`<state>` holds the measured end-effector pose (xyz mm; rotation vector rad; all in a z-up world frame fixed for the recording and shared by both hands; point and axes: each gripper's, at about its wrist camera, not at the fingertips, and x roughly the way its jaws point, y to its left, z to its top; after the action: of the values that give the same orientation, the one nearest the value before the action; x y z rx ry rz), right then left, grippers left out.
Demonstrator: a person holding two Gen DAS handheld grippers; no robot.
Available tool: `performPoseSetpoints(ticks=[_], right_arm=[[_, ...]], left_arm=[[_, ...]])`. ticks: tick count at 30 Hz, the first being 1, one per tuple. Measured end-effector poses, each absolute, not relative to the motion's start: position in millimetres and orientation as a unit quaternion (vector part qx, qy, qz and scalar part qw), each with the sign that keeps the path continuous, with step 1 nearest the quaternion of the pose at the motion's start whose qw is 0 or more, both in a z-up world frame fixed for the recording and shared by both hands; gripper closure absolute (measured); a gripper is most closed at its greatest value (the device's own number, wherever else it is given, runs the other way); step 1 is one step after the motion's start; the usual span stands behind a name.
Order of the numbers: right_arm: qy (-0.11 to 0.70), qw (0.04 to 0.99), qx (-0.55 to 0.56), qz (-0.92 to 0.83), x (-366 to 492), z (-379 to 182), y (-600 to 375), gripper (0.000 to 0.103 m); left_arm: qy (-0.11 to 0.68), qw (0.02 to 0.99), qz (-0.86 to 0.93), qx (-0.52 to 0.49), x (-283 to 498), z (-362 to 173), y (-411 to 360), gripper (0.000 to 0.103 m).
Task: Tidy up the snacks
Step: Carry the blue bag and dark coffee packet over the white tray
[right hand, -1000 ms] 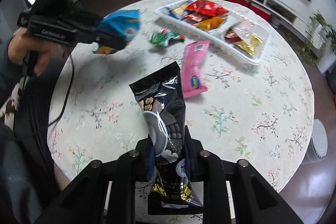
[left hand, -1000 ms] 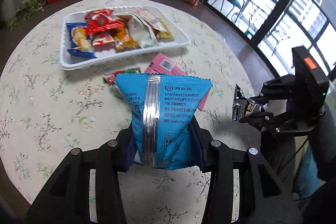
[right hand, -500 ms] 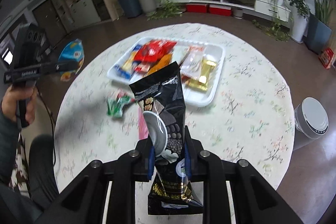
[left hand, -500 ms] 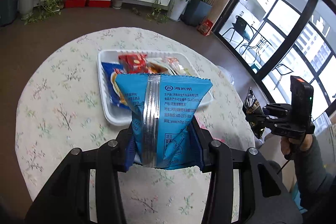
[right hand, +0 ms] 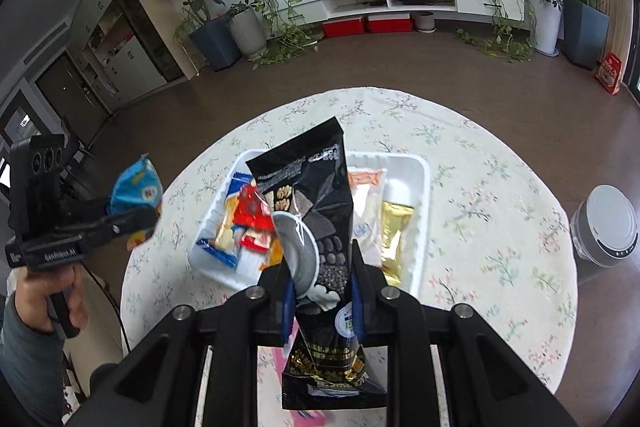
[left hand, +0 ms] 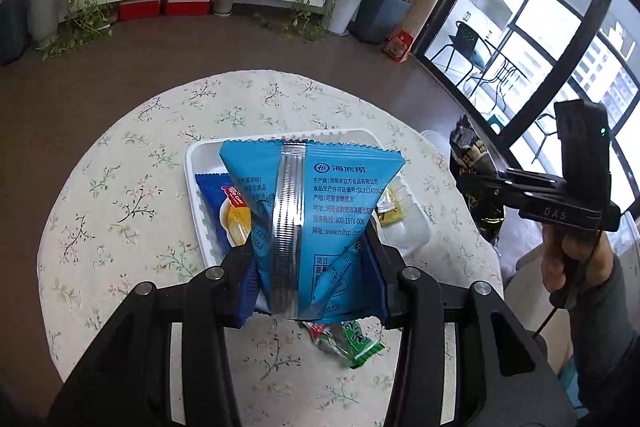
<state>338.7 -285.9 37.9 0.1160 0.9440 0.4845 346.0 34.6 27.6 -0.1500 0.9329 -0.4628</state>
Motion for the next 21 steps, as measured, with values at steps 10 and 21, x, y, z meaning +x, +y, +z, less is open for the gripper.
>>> performPoseSetpoints(ticks=[10, 21], right_arm=[[0.484, 0.846, 0.065, 0.214, 379.3, 16.8, -237.8, 0.079], [0.512, 0.846, 0.048, 0.142, 404.5, -13.3, -235.2, 0.079]], left_arm=[[0.488, 0.844, -0.209, -0.076, 380.3, -20.7, 27.9, 0.062], [0.506, 0.838, -0.2, -0.045, 397.0, -65.0, 9.9, 0.061]])
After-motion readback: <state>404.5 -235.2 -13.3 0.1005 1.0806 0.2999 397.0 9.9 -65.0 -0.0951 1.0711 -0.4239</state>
